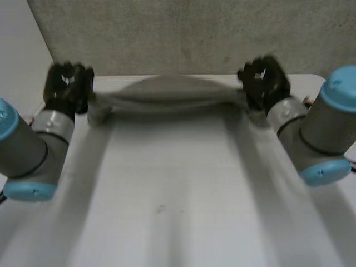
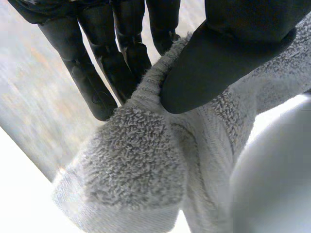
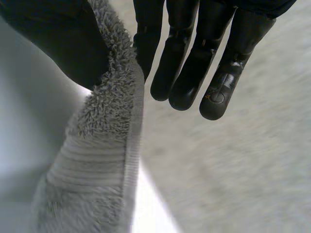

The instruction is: Fold the towel.

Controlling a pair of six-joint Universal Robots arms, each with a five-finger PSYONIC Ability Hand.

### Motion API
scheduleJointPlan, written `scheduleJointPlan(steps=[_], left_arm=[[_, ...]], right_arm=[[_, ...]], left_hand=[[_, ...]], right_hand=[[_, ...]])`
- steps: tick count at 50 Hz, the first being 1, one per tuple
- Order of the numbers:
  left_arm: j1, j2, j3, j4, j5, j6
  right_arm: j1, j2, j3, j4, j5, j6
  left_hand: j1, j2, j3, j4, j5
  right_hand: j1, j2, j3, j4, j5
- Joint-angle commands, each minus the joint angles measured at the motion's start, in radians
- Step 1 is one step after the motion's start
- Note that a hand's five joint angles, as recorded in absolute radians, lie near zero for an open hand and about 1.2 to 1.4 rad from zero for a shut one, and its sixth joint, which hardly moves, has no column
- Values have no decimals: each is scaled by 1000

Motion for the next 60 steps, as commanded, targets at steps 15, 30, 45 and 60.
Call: scheduleJointPlan(steps=[15, 30, 45, 60], left_arm=[[-3, 36, -183, -156, -1, 140], [0, 50, -194, -163, -1, 142], [1, 50, -197, -165, 0, 140], [-2, 48, -200, -166, -3, 137]], right_arm=[[-109, 106, 87, 269, -93, 307], [-213, 132, 84, 250, -190, 448], [-229, 174, 53, 249, -197, 626], [-227, 246, -16, 235, -194, 692]], left_hand=[[214, 179, 180, 179, 189], [214, 179, 180, 179, 189], [214, 179, 180, 179, 189], [214, 179, 180, 179, 189]], right_hand=[[-456, -536, -555, -562, -488], [-444, -525, -543, -551, -477], [-550, -630, -649, -656, -583], [304, 224, 205, 198, 272]])
